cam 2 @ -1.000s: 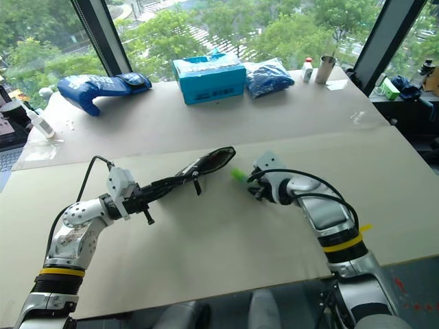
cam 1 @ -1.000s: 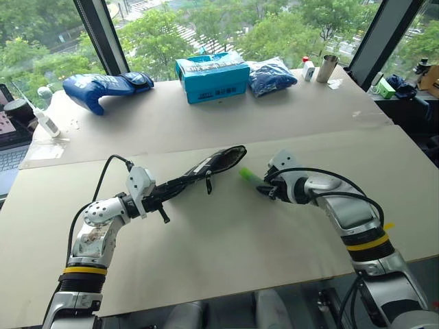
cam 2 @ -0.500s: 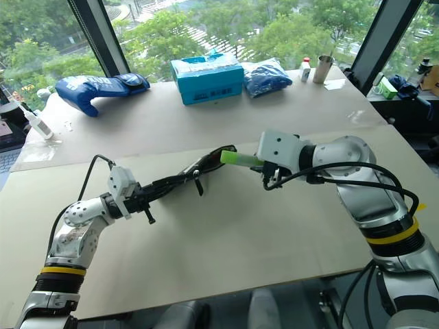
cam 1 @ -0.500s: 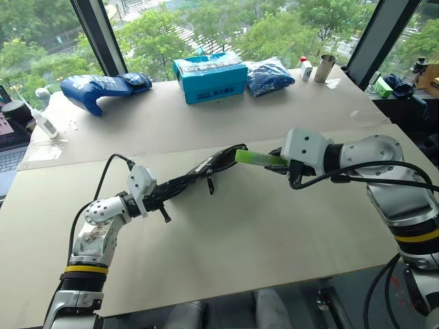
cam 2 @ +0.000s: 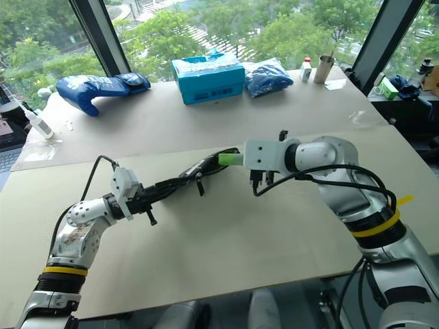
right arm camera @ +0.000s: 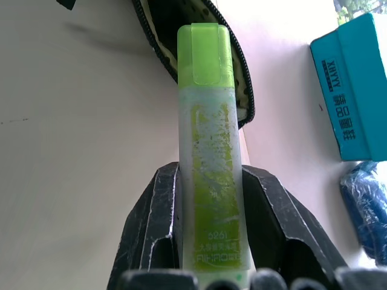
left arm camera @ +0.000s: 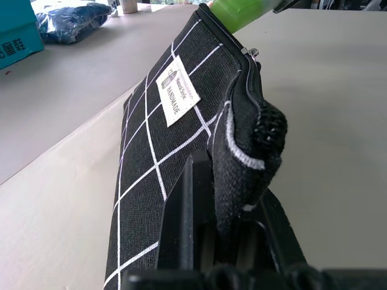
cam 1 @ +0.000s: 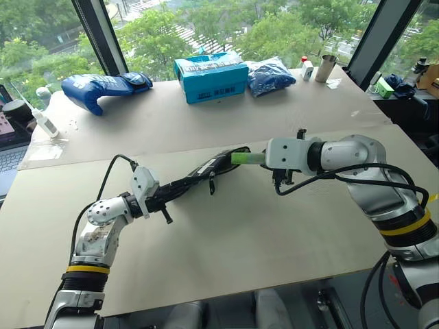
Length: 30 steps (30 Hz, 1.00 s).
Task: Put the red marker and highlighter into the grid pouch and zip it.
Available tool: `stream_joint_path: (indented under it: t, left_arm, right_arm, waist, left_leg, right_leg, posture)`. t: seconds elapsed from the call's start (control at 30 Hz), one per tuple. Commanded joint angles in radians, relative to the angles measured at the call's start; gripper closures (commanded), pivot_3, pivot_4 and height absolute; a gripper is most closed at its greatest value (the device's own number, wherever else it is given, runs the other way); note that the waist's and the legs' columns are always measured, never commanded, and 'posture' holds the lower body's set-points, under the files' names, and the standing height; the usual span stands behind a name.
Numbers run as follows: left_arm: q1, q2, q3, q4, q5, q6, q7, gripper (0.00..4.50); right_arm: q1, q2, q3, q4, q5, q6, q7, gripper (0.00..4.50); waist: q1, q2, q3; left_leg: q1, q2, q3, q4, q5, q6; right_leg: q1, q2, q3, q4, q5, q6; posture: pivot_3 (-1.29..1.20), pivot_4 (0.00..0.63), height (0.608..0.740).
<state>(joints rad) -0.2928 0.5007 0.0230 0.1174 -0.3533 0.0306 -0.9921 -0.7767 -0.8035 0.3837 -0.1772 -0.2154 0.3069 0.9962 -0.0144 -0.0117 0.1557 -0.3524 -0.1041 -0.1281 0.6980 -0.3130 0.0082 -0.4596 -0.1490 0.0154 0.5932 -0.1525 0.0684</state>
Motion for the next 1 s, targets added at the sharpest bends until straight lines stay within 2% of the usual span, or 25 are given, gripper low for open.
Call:
stream_joint_path:
  t: [0.03,0.27,0.5,0.7,0.83,0.9,1.0]
  left_arm:
    - [-0.005,-0.007,-0.018,-0.034,0.010,-0.016,-0.005,4.50]
    - [-0.021,-0.011,-0.031,-0.021,0.014,-0.017,-0.017,4.50]
    - [-0.028,-0.009,-0.027,-0.020,0.013,-0.013,-0.019,4.50]
    - [-0.027,-0.010,-0.023,-0.022,0.010,-0.011,-0.018,4.50]
    - [-0.026,-0.008,-0.020,-0.022,0.010,-0.011,-0.017,4.50]
    - [-0.026,-0.007,-0.017,-0.023,0.009,-0.011,-0.016,4.50]
    - [-0.024,-0.006,-0.015,-0.025,0.008,-0.010,-0.015,4.50]
  right_arm:
    - [-0.040,0.007,0.025,0.006,-0.063,-0.082,0.008,3.48]
    - [-0.115,0.027,0.147,0.116,-0.239,-0.364,-0.004,3.48]
    - [-0.159,0.116,0.204,0.228,-0.369,-0.602,-0.107,3.48]
    - [-0.146,0.204,0.212,0.320,-0.392,-0.769,-0.203,3.48]
    - [-0.128,0.237,0.203,0.363,-0.380,-0.809,-0.230,3.48]
    - [-0.119,0.239,0.170,0.366,-0.321,-0.766,-0.183,2.43]
    - [-0.130,0.240,0.119,0.386,-0.279,-0.709,-0.159,1.58]
  waist:
    - [0.000,0.000,0.000]
    - [-0.002,0.000,0.000]
    - [-0.003,0.000,0.000]
    - [-0.004,0.000,0.000]
    - [-0.005,0.000,0.000]
    - [-0.006,0.000,0.000]
    - [-0.008,0.000,0.000]
  left_leg:
    - [0.000,0.000,0.000,0.000,0.000,0.000]
    - [0.000,0.000,0.002,0.000,0.000,0.000]
    - [0.000,0.000,0.002,0.000,0.000,0.000]
    - [0.000,0.000,0.002,0.000,0.000,0.000]
    - [0.000,0.000,0.002,0.000,0.000,0.000]
    - [0.000,0.000,0.001,0.000,0.000,0.000]
    - [0.000,0.000,0.000,0.000,0.000,0.000]
  right_leg:
    - [0.000,0.000,0.000,0.000,0.000,0.000]
    - [0.000,0.000,0.000,0.000,0.000,0.000]
    - [0.000,0.000,0.000,0.000,0.000,0.000]
    - [-0.001,0.000,0.000,0.000,0.000,0.000]
    - [-0.001,0.000,0.000,0.000,0.000,0.000]
    - [-0.001,0.000,0.000,0.000,0.000,0.000]
    - [-0.001,0.001,0.000,0.000,0.000,0.000]
  posture:
    - [0.00,0.150,0.740]
    - [0.00,0.150,0.740]
    - [0.00,0.150,0.740]
    - [0.00,0.150,0.740]
    - [0.00,0.150,0.740]
    - [0.00,0.150,0.740]
    - [0.00,0.150,0.740]
